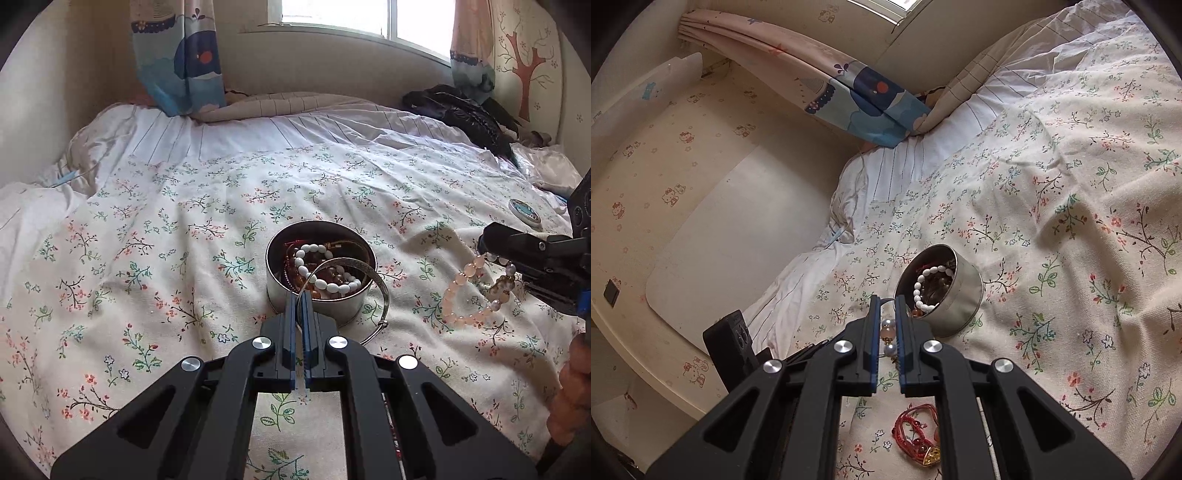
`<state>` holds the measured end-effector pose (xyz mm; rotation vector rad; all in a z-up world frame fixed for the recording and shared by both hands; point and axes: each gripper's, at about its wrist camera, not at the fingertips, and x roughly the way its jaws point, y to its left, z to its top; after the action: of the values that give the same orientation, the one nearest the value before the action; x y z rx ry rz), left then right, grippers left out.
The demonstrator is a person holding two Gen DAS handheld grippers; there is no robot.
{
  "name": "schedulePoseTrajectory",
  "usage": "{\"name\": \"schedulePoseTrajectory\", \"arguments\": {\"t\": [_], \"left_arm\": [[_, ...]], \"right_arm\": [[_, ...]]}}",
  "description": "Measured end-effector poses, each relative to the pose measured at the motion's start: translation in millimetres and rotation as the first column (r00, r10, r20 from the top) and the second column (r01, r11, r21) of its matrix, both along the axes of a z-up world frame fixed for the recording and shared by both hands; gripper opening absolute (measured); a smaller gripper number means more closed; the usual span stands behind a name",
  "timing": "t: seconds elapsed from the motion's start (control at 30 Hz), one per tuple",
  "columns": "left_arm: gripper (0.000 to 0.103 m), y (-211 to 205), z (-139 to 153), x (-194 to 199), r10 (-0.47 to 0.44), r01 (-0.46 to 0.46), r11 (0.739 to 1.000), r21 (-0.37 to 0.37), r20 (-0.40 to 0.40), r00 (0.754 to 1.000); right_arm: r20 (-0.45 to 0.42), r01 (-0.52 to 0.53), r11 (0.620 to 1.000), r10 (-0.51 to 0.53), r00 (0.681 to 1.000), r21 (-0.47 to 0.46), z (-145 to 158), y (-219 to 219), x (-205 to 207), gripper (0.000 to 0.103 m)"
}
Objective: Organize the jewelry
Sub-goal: 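Grasp the silver bangle with the left gripper while the right gripper grasps the pink bead bracelet, then lower both held bracelets into the silver tin and open both grippers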
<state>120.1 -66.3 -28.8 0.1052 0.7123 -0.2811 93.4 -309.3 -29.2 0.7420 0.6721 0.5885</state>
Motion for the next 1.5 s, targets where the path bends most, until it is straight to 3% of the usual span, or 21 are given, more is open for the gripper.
{"name": "schedulePoseTrajectory", "arguments": {"t": [0.7, 1.27, 1.4, 1.5], "left_arm": [[0.003, 6, 5, 11, 0.032, -0.032, 0.998, -0.055, 0.010, 0.999], [0.003, -14, -7, 62, 0.023, -0.025, 0.998, -0.063, -0.030, 0.999], [0.006, -17, -18, 75, 0.045, -0.047, 0.999, -0.022, -0.078, 0.996], [0.010, -4, -12, 75, 0.100, -0.102, 0.994, -0.034, -0.059, 0.993]], "right_arm": [[0.039, -0.018, 0.995, 0.014, 0.999, 0.096, 6, 5, 16, 0.009], [0.081, -0.031, 0.994, 0.023, 0.996, 0.101, 13, 28, 66, 0.009], [0.039, -0.048, 0.992, 0.044, 0.998, 0.116, -2, 40, 91, 0.009], [-0.052, -0.052, 0.994, 0.057, 0.997, 0.096, -21, 52, 110, 0.010]]}}
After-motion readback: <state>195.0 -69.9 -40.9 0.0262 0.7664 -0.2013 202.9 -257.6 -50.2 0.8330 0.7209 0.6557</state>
